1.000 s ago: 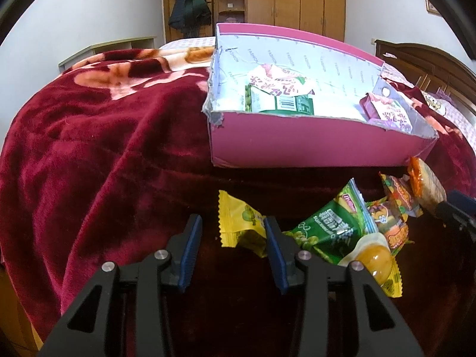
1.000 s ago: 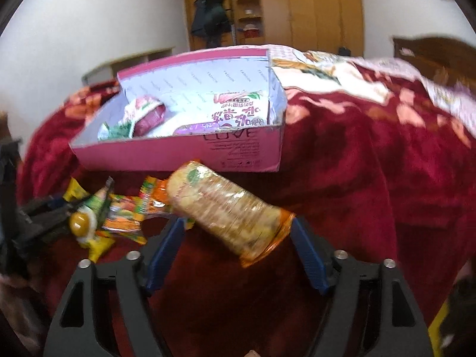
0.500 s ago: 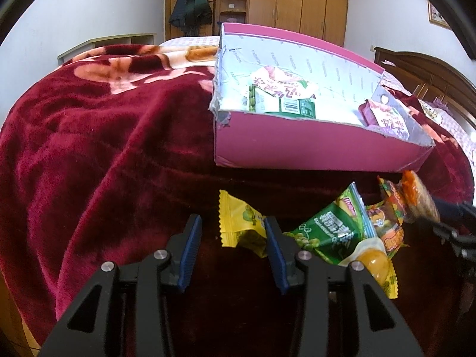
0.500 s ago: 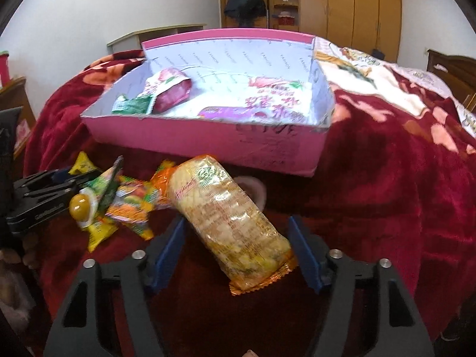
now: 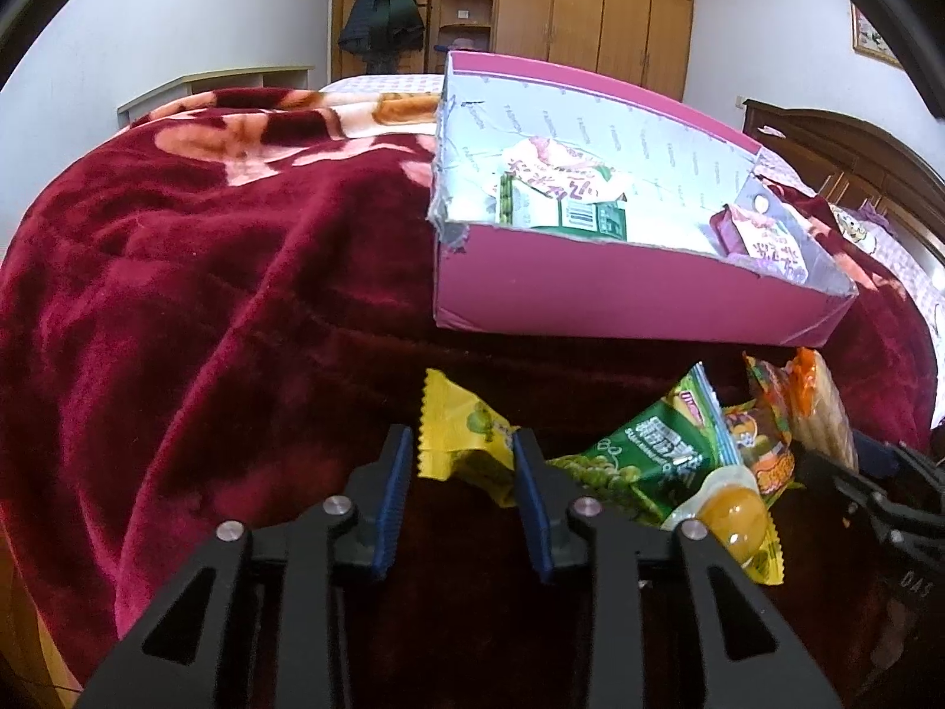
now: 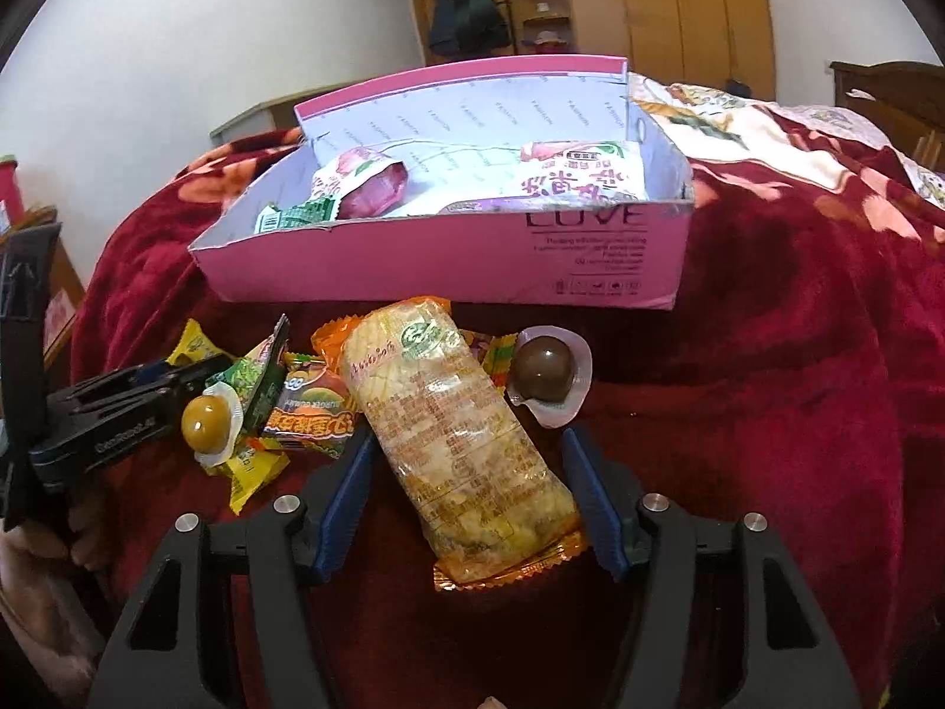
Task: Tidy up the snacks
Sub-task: 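Grasp the yellow candy packet with the left tool while the right tool lifts the bread bar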
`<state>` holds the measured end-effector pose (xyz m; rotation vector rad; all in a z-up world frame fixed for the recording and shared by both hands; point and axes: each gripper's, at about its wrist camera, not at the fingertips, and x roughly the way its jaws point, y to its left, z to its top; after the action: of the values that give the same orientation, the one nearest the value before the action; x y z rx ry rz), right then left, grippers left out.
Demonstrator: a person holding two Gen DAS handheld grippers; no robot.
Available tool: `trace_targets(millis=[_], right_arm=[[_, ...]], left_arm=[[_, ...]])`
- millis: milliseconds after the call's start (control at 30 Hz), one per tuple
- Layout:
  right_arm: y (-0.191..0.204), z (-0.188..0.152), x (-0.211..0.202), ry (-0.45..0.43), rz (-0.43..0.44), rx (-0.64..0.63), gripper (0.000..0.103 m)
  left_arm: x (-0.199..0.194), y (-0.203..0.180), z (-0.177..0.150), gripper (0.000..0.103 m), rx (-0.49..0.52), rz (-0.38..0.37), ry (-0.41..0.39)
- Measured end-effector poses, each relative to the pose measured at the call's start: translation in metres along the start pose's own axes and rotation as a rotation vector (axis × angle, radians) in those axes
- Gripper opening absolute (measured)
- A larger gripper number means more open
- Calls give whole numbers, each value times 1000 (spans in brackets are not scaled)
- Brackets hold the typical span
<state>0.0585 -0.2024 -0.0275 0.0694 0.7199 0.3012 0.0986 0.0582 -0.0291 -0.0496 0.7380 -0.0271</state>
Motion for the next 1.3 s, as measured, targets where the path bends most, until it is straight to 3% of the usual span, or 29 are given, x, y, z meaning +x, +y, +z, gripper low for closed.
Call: trace_targets(millis=[233, 767, 1300], right_arm=[[-3, -2, -7, -27, -1, 36, 59], [-10, -8, -37, -77, 25, 126, 57], [3, 1, -71, -151, 48, 111, 57]], left_arm=[[-6, 2, 0, 24, -12, 2, 4], [-41, -1, 2, 24, -25, -26, -30], [-78, -21, 17, 24, 15, -81, -101]])
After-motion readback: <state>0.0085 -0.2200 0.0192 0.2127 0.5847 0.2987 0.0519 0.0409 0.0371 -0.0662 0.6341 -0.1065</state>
